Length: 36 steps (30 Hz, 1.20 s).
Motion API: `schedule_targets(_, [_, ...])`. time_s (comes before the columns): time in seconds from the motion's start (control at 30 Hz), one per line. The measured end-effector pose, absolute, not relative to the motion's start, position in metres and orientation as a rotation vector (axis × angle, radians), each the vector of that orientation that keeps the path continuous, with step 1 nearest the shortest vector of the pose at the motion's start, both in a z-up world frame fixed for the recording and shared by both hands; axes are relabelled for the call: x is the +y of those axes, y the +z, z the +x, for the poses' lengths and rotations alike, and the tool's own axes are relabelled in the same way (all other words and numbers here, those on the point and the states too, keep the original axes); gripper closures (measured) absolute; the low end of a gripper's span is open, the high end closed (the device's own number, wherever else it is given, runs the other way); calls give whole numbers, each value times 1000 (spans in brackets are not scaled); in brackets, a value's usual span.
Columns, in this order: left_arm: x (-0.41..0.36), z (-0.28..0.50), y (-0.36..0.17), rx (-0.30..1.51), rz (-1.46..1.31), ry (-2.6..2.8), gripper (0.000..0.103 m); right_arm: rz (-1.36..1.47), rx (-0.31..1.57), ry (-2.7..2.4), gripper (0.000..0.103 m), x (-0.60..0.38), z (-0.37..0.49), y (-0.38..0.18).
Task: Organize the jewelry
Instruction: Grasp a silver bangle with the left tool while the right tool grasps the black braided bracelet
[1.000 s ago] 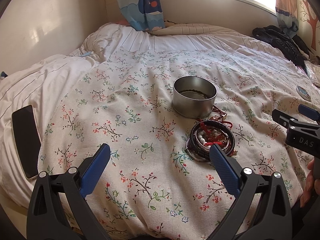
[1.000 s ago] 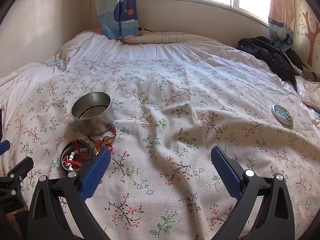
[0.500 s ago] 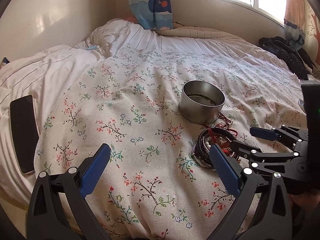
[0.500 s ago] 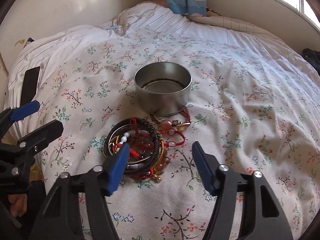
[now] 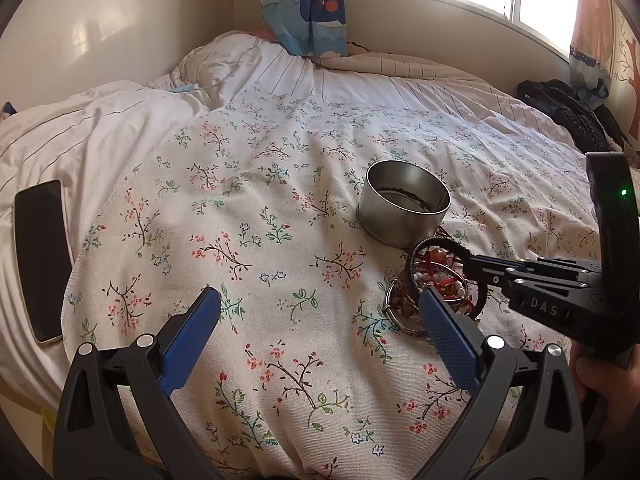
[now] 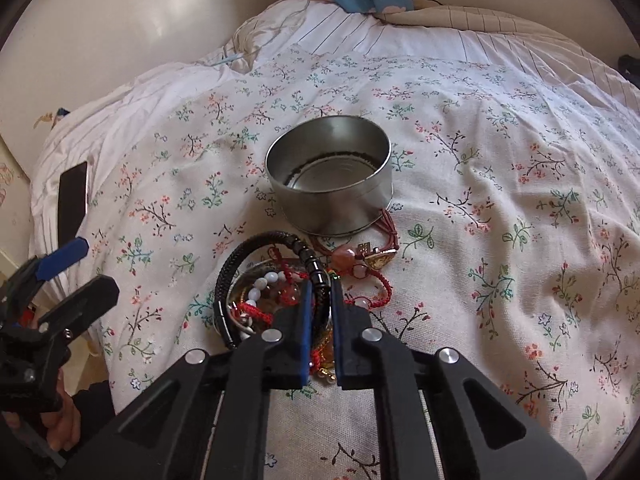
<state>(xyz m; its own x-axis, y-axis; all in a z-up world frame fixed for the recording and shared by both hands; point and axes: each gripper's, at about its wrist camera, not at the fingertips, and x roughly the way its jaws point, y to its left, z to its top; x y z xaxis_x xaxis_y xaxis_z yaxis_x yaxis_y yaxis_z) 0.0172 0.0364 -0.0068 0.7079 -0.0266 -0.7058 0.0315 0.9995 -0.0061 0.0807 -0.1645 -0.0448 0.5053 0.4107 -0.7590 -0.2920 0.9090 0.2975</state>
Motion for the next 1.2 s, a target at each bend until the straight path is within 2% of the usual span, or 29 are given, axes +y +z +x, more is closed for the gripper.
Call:
schedule_targets(0.43, [2, 42, -18, 857, 39, -219, 8, 357, 833, 357, 93, -218, 76, -24])
schedule_targets(0.83, [-55, 85, -53, 954, 206, -335, 8, 435, 795, 361, 91, -236, 74, -20])
schedule_targets(0.87, [-57, 86, -55, 962, 213, -350, 9, 438, 793, 365, 90, -236, 74, -20])
schedule_targets(0.93, [-62, 88, -62, 986, 236, -356, 33, 441, 789, 367, 91, -236, 74, -19])
schedule_targets(1.0, [-64, 88, -66, 1006, 217, -390, 44, 443, 789, 366, 91, -237, 73, -19])
schedule_targets(1.13, [-62, 86, -64, 991, 217, -391, 45, 418, 831, 332, 91, -238, 75, -25])
schedule_targets(1.2, [-60, 85, -63, 985, 205, -398, 45, 376, 865, 282, 84, -238, 76, -31])
